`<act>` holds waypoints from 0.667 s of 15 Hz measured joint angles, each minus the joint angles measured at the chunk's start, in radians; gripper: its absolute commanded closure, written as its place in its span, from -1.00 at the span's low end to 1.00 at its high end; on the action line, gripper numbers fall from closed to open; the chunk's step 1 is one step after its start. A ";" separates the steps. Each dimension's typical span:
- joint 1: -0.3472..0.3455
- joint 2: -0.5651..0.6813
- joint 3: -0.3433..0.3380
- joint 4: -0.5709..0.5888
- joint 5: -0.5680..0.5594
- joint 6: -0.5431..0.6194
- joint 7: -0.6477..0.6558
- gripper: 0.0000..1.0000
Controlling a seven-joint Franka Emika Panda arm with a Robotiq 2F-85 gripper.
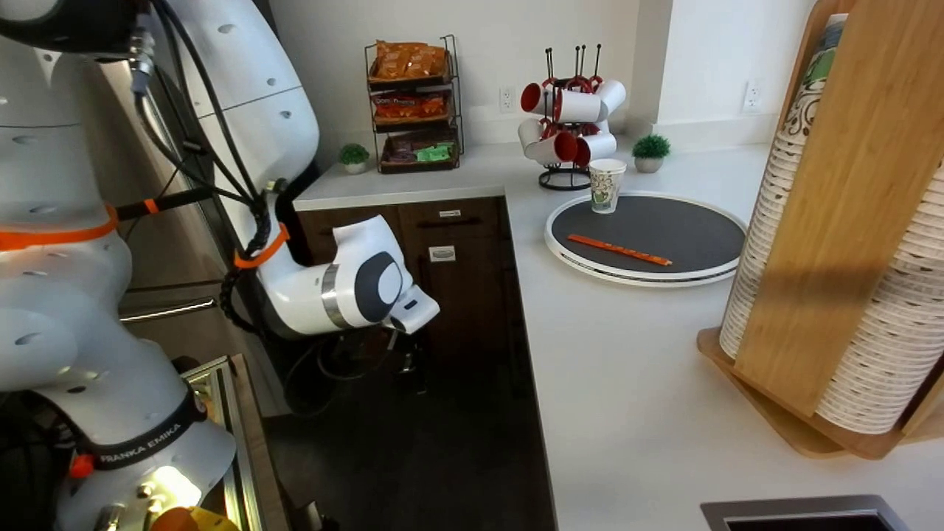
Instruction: Close the drawer
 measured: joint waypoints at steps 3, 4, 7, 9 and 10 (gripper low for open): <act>-0.008 -0.082 0.037 -0.042 0.227 -0.027 -0.213 -1.00; -0.018 -0.106 0.067 -0.049 0.306 -0.051 -0.279 -1.00; -0.071 -0.169 0.198 -0.047 0.552 -0.135 -0.461 -1.00; -0.098 -0.200 0.280 -0.037 0.714 -0.186 -0.568 -1.00; -0.105 -0.215 0.315 -0.026 0.797 -0.219 -0.619 -1.00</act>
